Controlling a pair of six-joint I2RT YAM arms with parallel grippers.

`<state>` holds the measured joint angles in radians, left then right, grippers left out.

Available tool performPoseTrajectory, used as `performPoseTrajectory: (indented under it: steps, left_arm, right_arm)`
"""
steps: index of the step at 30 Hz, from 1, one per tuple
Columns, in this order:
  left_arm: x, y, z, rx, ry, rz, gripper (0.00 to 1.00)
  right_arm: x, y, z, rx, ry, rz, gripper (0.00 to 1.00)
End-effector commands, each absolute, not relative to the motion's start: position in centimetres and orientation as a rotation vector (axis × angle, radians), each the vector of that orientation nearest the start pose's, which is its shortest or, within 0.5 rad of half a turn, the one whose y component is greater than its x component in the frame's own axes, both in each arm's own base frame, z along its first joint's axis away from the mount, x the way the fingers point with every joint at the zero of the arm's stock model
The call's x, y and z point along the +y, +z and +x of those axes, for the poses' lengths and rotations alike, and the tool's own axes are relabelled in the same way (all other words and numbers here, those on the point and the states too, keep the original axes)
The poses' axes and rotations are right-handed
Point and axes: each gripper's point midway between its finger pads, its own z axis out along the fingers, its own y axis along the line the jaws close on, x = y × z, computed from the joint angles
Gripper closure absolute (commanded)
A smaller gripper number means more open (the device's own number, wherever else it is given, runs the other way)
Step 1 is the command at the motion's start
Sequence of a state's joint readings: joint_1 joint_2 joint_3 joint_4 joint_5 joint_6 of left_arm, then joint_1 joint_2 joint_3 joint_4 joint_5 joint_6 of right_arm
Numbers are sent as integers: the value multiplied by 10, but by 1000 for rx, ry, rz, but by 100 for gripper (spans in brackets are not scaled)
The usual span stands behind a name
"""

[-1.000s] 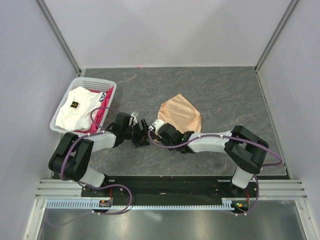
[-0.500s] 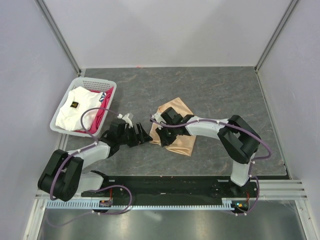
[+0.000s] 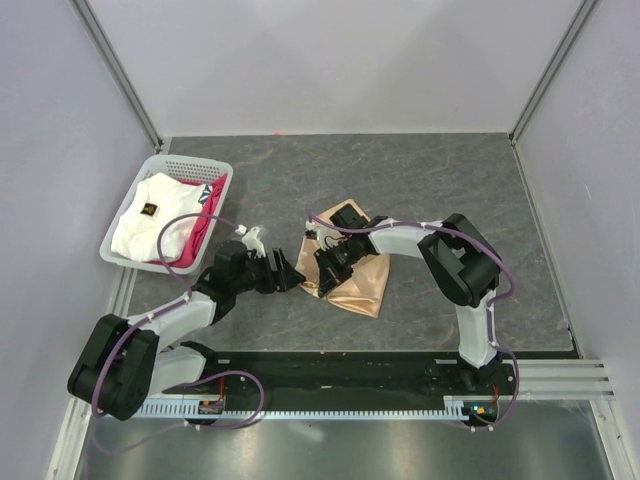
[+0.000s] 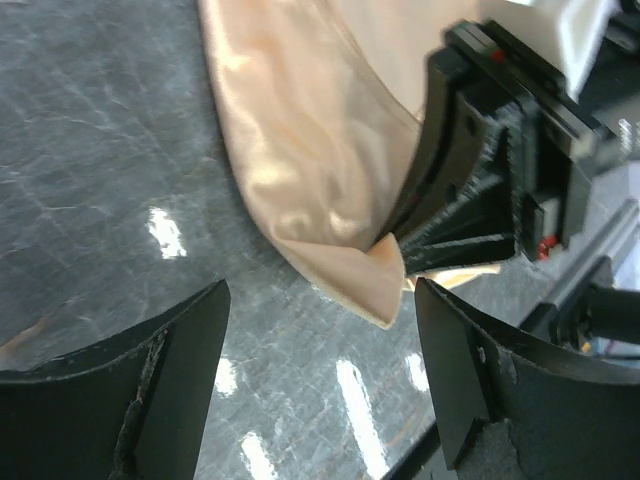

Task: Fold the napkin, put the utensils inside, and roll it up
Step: Roll the napkin with the utensil

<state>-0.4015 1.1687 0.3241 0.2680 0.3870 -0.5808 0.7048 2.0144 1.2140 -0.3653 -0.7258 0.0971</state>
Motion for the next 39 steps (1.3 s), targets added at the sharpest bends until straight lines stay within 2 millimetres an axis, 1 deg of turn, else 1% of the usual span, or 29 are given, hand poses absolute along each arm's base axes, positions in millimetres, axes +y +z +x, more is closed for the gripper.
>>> performPoseTrajectory:
  steps: [1,5,9,10,13,15,18,22,24,28,30,35,39]
  left_arm:
    - [-219,79,229,2217,-1136,178,19]
    - [-221,73,220,2277,-1184,129,18]
    - [-222,70,220,2299,-1187,121,18]
    - [-222,67,220,2312,-1186,118,19]
    - [-223,63,225,2318,-1156,144,22]
    - [-219,58,232,2331,-1094,133,27]
    - [-213,52,241,2349,-1001,125,30]
    - [-208,49,251,2337,-927,127,29]
    - [-206,46,255,2339,-901,121,25]
    - [-207,43,261,2336,-884,134,23]
    - [-206,39,264,2347,-865,132,23]
    - [-205,38,271,2327,-838,142,23]
    - [-203,36,275,2318,-812,155,25]
  right_arm:
    - [316,-30,202,2810,1092,-1054,92]
    - [314,-32,206,2822,1079,-1034,92]
    - [310,-35,207,2833,1063,-1027,92]
    - [309,-35,206,2835,1062,-1024,92]
    - [308,-36,205,2840,1059,-1025,92]
    - [308,-36,206,2841,1057,-1021,92]
    - [308,-36,207,2848,1056,-1011,92]
    - [307,-37,207,2864,1065,-1002,92]
    - [305,-39,205,2881,1066,-1001,93]
    - [306,-38,205,2885,1077,-1011,93]
    - [306,-36,206,2884,1079,-1013,93]
    - [304,-39,204,2915,1090,-1002,92]
    - [304,-41,205,2928,1105,-1009,93]
